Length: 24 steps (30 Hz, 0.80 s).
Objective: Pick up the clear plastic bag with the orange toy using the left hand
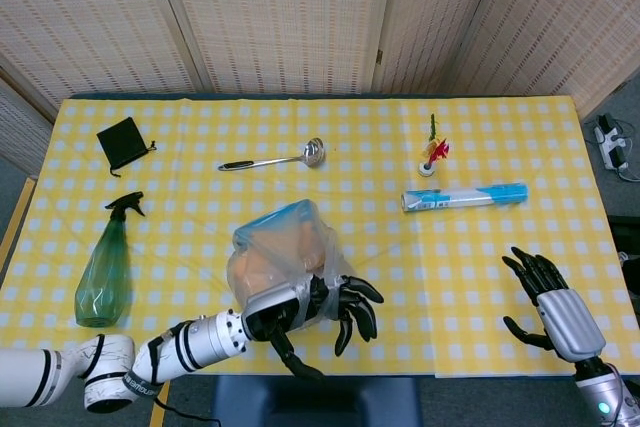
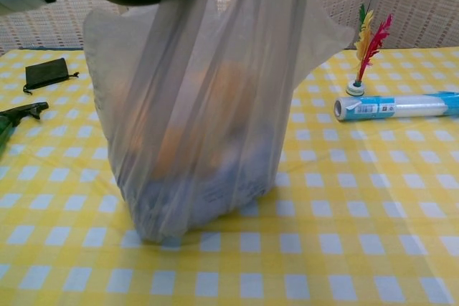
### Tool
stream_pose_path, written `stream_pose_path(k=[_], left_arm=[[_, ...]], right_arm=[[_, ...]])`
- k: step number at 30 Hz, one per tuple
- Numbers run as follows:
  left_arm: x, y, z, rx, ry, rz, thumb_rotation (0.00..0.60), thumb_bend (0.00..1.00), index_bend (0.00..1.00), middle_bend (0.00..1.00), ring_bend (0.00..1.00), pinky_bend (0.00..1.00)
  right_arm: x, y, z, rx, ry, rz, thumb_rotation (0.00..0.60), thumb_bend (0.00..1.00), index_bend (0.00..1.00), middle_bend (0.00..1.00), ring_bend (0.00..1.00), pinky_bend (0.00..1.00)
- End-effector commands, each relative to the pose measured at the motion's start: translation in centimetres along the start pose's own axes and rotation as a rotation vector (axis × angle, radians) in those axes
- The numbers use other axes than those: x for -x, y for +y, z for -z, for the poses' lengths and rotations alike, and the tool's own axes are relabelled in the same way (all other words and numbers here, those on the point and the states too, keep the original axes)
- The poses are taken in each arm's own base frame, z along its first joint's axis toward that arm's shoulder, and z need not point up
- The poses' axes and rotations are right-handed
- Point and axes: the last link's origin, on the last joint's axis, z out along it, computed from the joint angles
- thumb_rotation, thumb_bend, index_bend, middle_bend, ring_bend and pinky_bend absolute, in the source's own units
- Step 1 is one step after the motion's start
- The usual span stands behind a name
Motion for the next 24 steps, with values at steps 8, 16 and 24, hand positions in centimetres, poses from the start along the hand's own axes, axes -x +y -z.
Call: stream_pose_path(k=[8, 16, 24], left_arm=[[-0.8, 2.3, 0.9, 0.011, 0.245, 0.144, 0.6, 0.64, 0.58, 0.85, 0.92, 1.0], [-2.3, 5.6, 1.9, 0.069, 0.303, 0.155, 0.6, 0.79, 0.6, 0.9, 0.97, 1.0], [-2.2, 15.3, 1.3, 0.113, 0.275, 0.07, 0.6, 0.82, 0.62, 0.9, 0.97, 1.0]], right_arm=[[0.1, -0.1, 0.0, -0.004, -0.005, 0.0, 0.6, 0.34, 0.0, 0.0, 0.0, 0.0], [0.2, -0.2, 0.0, -0.007, -0.011, -0.001, 0.6, 0.34, 0.0, 0.0, 0.0, 0.0], [0.2, -0.1, 0.0, -0.001, -0.01, -0.006, 0.6, 0.34, 0.0, 0.0, 0.0, 0.0]])
